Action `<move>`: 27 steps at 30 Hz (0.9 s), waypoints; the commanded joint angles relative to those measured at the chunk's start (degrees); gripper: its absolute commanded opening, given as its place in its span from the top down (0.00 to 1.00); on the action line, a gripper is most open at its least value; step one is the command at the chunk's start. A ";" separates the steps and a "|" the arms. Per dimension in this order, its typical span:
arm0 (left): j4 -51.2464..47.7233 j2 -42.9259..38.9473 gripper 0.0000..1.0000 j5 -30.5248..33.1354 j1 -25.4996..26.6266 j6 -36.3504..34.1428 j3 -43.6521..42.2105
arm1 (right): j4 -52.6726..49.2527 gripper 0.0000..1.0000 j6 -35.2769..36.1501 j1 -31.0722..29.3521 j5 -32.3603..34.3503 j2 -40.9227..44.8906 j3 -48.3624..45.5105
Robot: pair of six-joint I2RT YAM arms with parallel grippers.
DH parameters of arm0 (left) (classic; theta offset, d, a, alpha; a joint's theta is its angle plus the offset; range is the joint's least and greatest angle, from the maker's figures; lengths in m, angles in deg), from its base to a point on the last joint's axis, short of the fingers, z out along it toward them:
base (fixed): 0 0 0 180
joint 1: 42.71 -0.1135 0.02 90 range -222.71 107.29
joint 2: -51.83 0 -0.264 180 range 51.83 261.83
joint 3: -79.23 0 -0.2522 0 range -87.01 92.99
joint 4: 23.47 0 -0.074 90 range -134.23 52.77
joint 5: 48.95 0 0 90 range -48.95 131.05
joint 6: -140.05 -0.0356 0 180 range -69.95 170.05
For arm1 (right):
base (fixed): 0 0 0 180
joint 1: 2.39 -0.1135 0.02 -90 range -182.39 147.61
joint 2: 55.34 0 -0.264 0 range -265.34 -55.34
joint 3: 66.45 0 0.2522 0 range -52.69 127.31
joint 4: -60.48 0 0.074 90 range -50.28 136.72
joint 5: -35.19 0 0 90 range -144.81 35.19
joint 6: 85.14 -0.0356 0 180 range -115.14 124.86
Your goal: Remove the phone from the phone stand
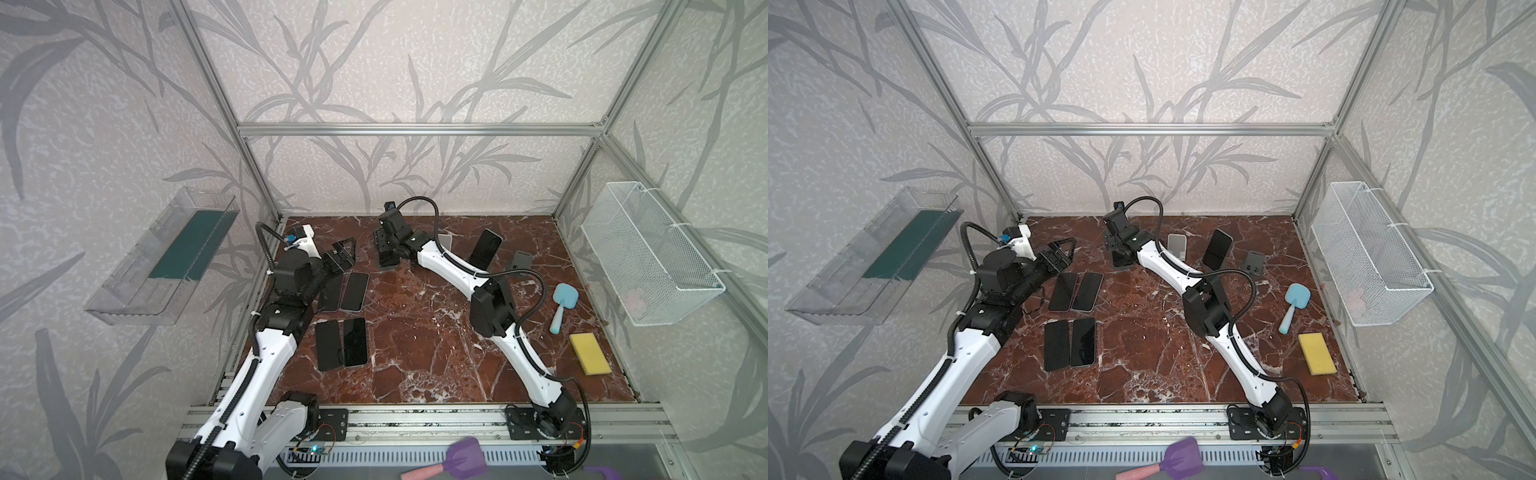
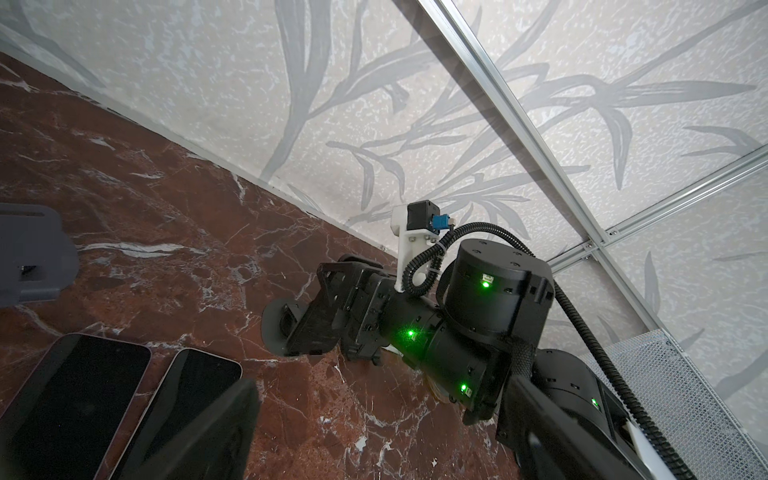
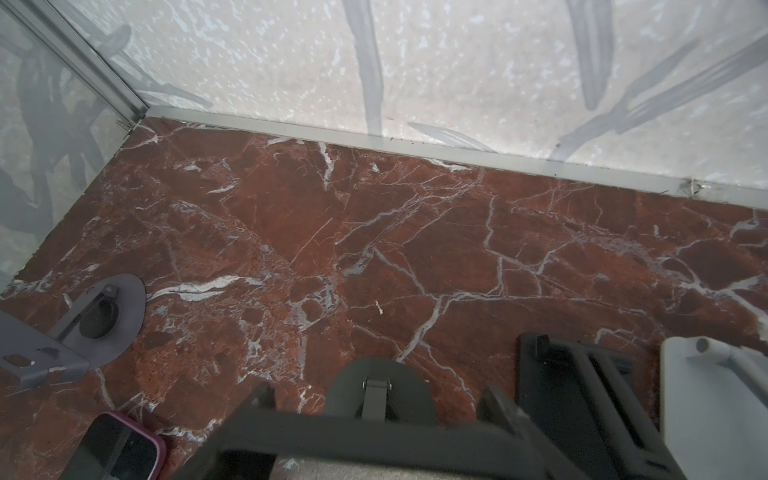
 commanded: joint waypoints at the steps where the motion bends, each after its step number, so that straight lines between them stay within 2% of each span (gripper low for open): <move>1: 1.63 -0.43 0.08 -0.87 -0.46 0.78 0.65 | 2.82 0.30 2.03 -1.13 1.99 2.25 -1.84; 13: 2.27 -0.04 0.08 -1.60 -0.83 1.63 0.41 | 14.65 0.34 5.64 -1.53 3.43 17.36 -20.66; 27: 2.87 -0.55 0.08 -1.90 -0.83 2.09 0.31 | 15.77 0.36 7.28 -1.88 4.42 25.67 -27.38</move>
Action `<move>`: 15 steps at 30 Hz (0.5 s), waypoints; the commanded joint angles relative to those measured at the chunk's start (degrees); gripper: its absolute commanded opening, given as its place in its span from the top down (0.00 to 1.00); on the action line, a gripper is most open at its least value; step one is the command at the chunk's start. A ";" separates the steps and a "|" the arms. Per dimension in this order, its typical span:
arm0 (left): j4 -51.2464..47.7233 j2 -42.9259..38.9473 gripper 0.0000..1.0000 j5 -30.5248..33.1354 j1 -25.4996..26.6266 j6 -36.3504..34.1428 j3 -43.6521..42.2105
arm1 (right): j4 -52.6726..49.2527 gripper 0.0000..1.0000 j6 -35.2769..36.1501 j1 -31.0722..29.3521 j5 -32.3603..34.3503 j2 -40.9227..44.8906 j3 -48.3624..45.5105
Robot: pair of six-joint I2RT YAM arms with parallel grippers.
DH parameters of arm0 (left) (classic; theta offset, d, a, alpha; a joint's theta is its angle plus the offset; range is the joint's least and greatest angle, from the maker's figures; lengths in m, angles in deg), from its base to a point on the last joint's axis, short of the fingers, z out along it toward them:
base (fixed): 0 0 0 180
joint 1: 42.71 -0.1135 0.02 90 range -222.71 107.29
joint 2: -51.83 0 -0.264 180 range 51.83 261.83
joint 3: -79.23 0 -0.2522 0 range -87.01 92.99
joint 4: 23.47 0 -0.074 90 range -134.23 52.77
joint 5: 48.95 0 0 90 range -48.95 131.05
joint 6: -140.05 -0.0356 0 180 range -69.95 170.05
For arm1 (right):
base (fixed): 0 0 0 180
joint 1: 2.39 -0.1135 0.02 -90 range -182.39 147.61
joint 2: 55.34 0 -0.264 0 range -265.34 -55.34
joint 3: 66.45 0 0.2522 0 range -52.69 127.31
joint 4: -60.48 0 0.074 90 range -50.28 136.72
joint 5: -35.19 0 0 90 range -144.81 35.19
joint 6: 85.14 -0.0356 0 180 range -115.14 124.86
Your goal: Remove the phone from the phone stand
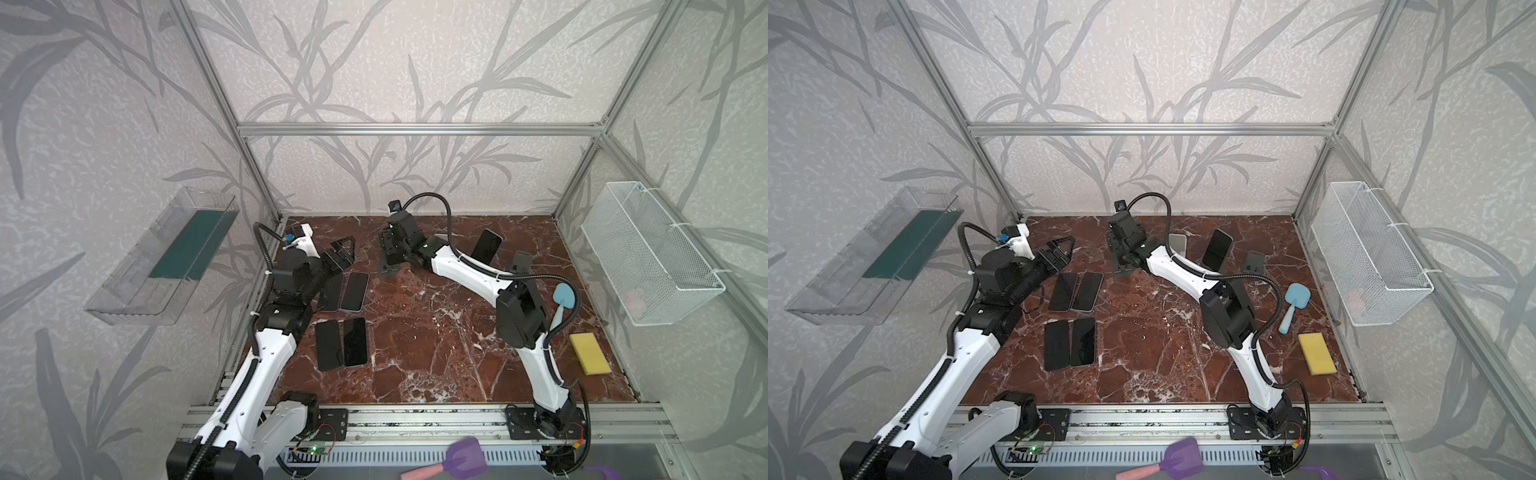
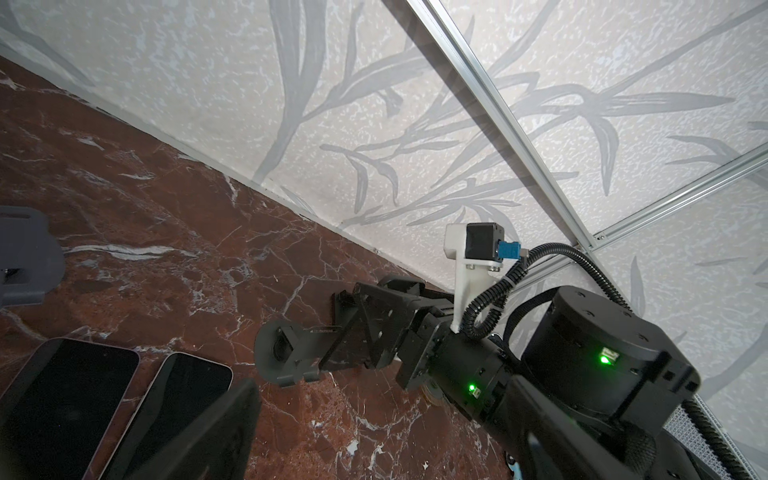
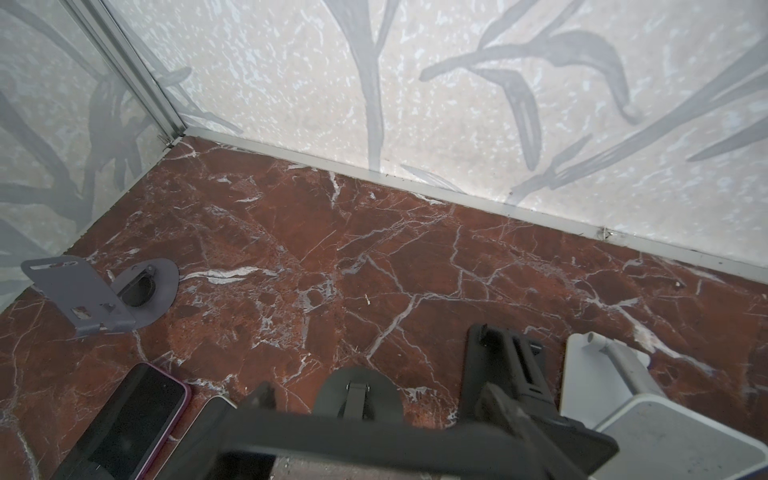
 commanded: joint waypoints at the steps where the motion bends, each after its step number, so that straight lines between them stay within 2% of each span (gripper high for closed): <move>1: 1.76 -0.46 0.08 -0.82 -0.37 0.98 0.27 | 3.05 0.36 0.60 -0.47 1.64 6.77 -1.83; 15: 3.28 1.71 0.08 -3.19 -0.34 3.30 -0.01 | 2.44 0.37 -3.40 -2.08 8.28 30.13 -28.44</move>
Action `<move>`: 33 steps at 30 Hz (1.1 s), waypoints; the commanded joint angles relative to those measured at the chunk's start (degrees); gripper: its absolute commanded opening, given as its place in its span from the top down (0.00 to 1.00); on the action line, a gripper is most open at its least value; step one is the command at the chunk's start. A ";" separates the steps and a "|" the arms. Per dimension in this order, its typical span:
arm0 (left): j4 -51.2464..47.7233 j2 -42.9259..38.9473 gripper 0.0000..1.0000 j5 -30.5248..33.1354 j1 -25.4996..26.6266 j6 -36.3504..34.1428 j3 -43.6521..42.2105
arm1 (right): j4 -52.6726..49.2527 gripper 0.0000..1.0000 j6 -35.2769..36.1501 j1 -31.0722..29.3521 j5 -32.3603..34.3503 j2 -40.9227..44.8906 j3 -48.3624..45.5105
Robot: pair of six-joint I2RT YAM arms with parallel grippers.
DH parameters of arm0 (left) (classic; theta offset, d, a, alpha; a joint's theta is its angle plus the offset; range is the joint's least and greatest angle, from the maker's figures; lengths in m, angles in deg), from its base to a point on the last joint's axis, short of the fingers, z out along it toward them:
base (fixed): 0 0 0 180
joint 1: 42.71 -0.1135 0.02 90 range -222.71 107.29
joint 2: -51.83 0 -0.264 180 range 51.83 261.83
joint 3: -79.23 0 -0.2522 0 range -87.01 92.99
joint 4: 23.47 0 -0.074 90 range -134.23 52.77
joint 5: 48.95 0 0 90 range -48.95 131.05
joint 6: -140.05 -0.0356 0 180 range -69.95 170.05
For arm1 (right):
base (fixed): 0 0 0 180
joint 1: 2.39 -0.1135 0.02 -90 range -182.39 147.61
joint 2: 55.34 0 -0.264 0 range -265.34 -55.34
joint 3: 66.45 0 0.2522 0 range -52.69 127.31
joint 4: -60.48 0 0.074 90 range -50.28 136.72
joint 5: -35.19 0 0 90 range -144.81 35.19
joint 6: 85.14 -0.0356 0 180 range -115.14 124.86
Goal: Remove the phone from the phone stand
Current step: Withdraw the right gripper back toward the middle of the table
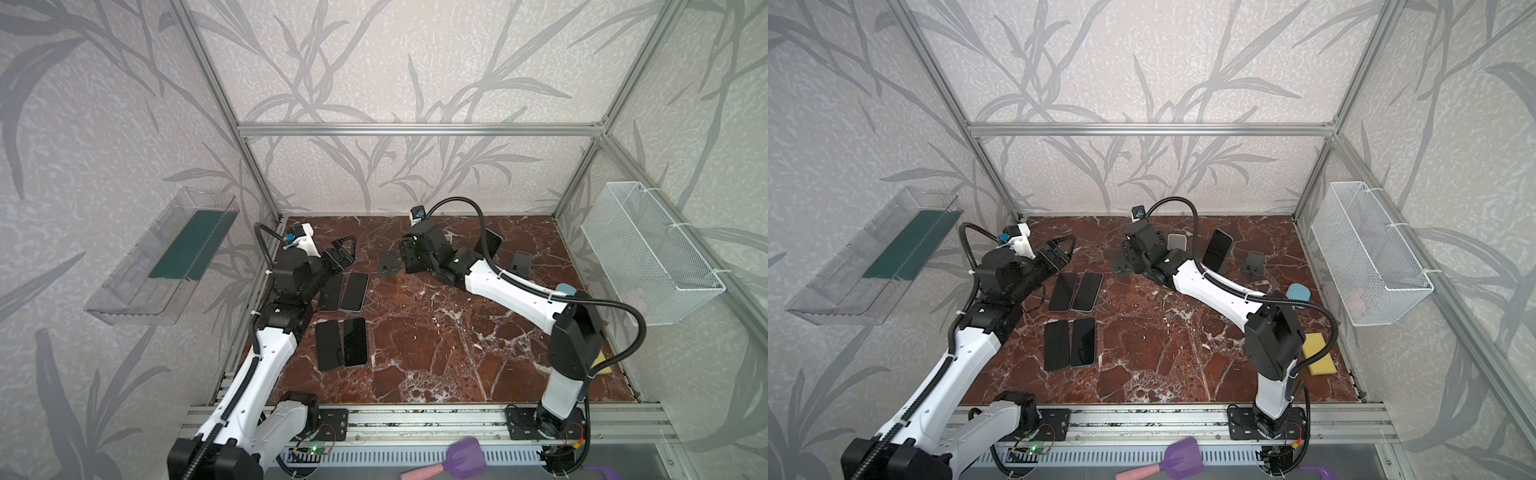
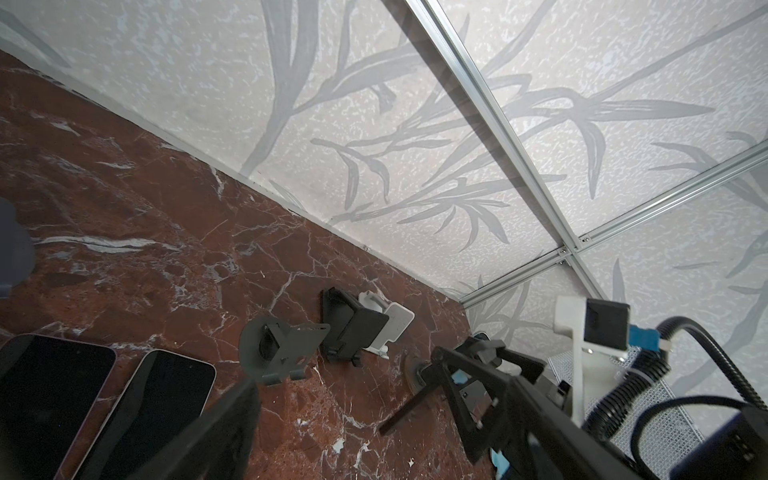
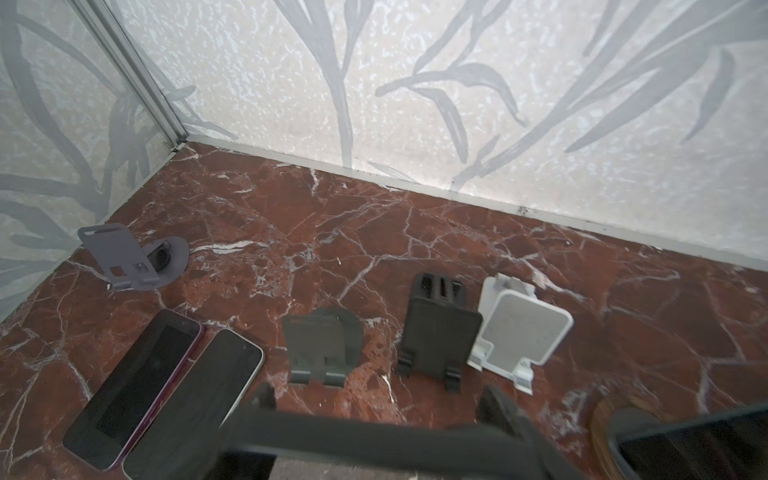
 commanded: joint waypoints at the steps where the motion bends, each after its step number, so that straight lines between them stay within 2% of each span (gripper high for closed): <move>1: 2.03 0.99 0.08 -1.65 -0.36 1.21 0.03 | 0.38 0.37 -2.10 -0.57 3.83 7.25 -4.56; 11: 3.76 3.04 0.08 -2.98 -0.36 3.25 -0.54 | -6.46 0.37 -6.70 -2.64 9.41 23.89 -18.64; 20: 3.95 2.57 0.08 -2.84 -0.26 3.69 -0.88 | -10.54 0.38 -10.66 -4.12 12.92 34.86 -25.72; 27: 3.69 3.15 0.08 -2.85 -0.28 3.26 -0.58 | -10.16 0.38 -12.45 -4.63 12.93 38.03 -29.93; 33: 2.70 2.73 0.08 -1.99 -0.28 2.13 -0.32 | -6.45 0.38 -13.37 -4.89 10.48 36.13 -32.94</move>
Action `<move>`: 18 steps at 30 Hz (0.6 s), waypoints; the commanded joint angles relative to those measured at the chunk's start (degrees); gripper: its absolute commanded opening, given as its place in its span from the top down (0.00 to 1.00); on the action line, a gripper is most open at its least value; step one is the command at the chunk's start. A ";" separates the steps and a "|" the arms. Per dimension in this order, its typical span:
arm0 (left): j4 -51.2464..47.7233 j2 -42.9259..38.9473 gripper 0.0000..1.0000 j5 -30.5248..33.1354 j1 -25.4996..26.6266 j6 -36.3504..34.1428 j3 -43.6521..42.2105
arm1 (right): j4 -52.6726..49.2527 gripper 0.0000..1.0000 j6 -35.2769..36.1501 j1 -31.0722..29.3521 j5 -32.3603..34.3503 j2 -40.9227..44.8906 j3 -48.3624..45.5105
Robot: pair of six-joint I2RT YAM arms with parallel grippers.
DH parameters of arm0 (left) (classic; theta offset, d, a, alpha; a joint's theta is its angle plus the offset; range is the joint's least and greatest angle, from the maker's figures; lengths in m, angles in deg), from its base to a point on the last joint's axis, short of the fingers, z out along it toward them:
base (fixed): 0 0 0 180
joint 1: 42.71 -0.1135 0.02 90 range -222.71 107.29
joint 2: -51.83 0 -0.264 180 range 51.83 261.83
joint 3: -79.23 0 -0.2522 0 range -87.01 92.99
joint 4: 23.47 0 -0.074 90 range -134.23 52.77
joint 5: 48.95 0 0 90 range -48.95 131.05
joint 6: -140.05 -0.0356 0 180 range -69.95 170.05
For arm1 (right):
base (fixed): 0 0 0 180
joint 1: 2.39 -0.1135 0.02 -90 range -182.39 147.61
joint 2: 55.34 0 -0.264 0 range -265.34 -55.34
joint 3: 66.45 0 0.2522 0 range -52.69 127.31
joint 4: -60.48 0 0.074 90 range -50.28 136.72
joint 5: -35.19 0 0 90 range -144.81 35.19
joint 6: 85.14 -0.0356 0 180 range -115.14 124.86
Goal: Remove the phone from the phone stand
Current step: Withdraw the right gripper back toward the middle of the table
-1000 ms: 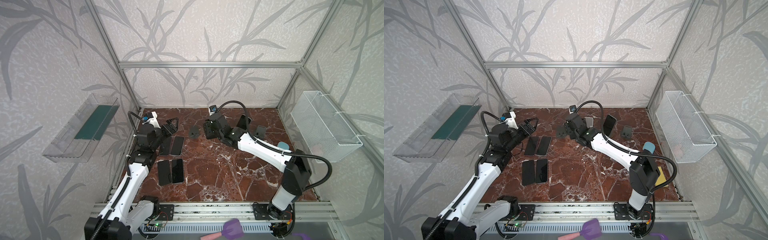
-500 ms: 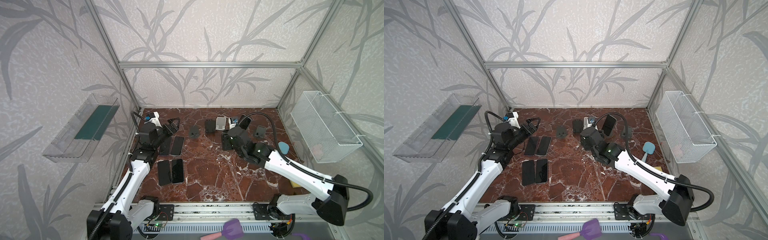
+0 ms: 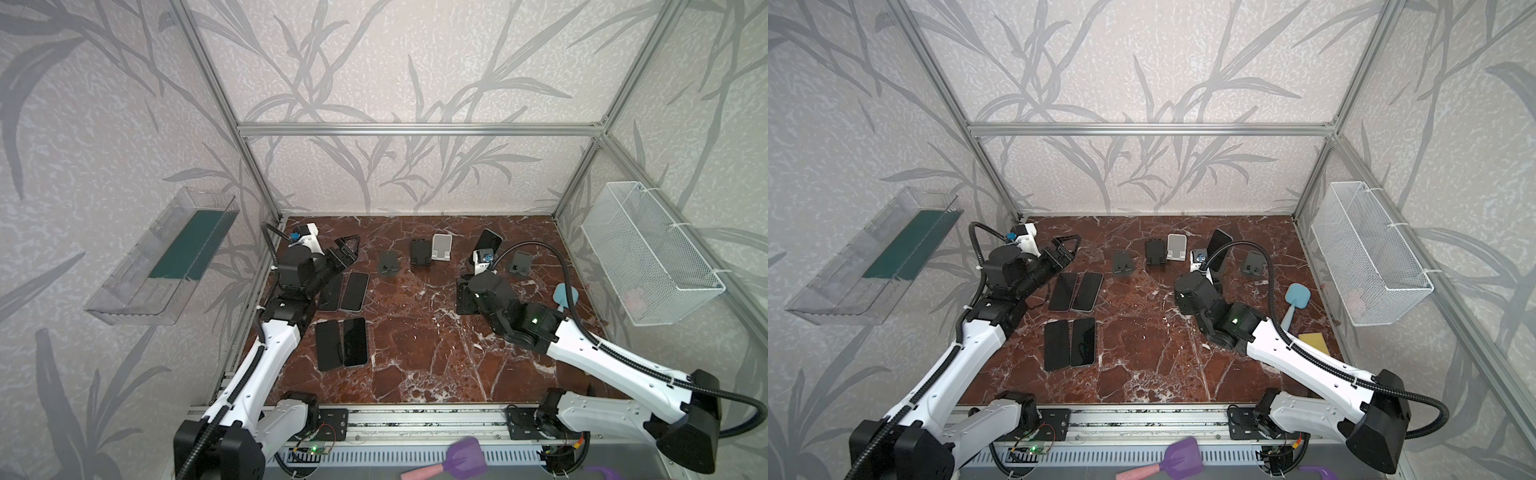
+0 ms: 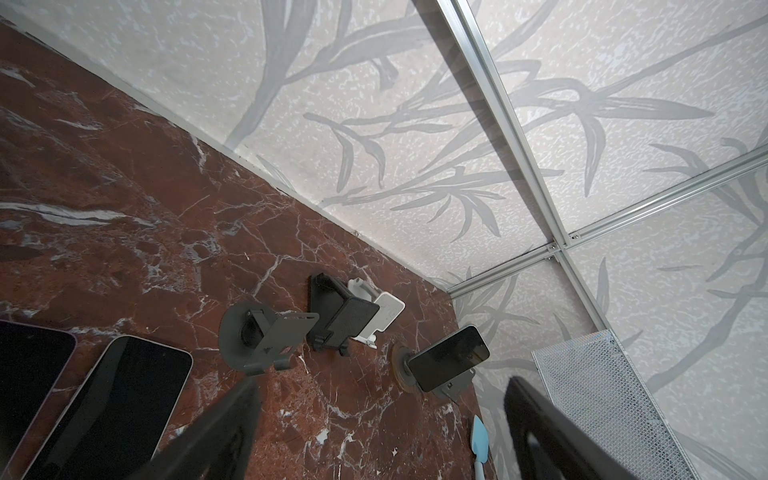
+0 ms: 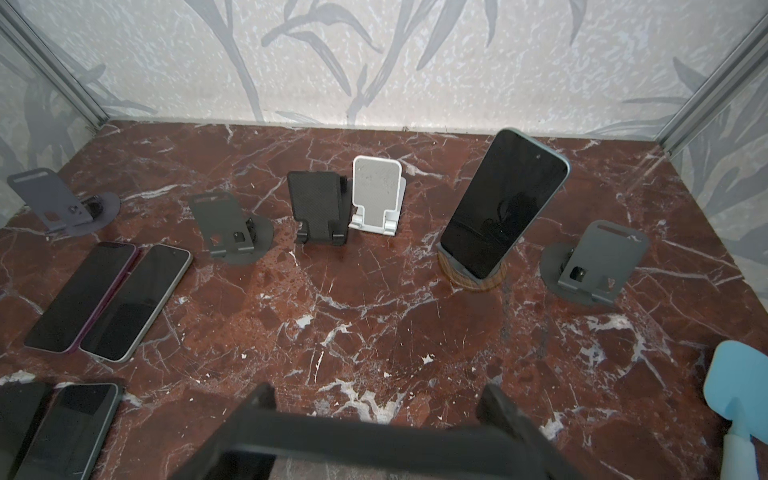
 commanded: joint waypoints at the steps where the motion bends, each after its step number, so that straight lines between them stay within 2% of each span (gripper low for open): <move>1: 0.32 -0.49 0.08 0.19 -0.26 -0.70 0.03 | 4.64 0.38 -1.33 -0.75 -0.52 -0.67 -0.45; 8: 0.87 -0.30 0.08 -0.48 -0.27 0.03 -0.11 | 8.24 0.38 -1.84 -2.03 -2.19 -3.96 -1.43; 18: -1.52 -0.81 0.08 1.65 -0.90 -2.79 0.78 | 9.52 0.38 -2.56 -3.63 -5.44 -16.99 4.80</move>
